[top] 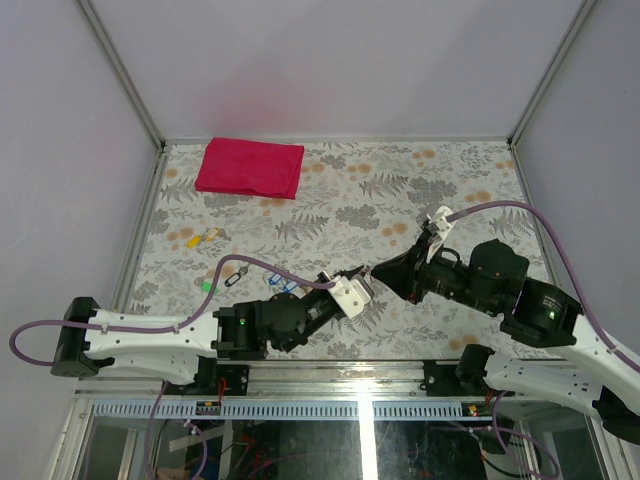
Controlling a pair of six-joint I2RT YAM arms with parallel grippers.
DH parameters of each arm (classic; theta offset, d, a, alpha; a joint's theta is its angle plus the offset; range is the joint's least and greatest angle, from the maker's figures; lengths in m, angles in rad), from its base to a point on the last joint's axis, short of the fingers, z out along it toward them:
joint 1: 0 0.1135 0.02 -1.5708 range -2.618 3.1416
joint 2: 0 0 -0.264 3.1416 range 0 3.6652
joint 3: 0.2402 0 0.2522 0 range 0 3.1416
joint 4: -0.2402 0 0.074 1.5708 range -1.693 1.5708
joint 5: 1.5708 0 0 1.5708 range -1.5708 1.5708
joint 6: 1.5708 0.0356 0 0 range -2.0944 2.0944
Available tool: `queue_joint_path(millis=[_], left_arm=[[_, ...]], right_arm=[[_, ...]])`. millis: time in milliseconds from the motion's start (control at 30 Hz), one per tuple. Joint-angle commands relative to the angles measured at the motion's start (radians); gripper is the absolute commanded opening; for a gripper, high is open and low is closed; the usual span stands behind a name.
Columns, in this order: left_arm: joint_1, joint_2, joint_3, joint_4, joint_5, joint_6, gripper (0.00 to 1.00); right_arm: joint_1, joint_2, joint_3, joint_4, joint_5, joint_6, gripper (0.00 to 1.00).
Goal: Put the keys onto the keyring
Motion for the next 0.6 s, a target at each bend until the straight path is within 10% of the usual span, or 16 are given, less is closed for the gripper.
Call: queue_joint_path(millis=[0,567], left_arm=[[-0.005,-0.020,0.024,0.035,-0.031,-0.004,0.00],[-0.004,-0.033,0.016,0.031,0.002,-0.012,0.02]], right_arm=[[-0.001,0.002,0.002,-0.002,-0.009,0.009,0.20],[-0.001,0.023,0.057,0.008,-0.012,-0.043,0.00]])
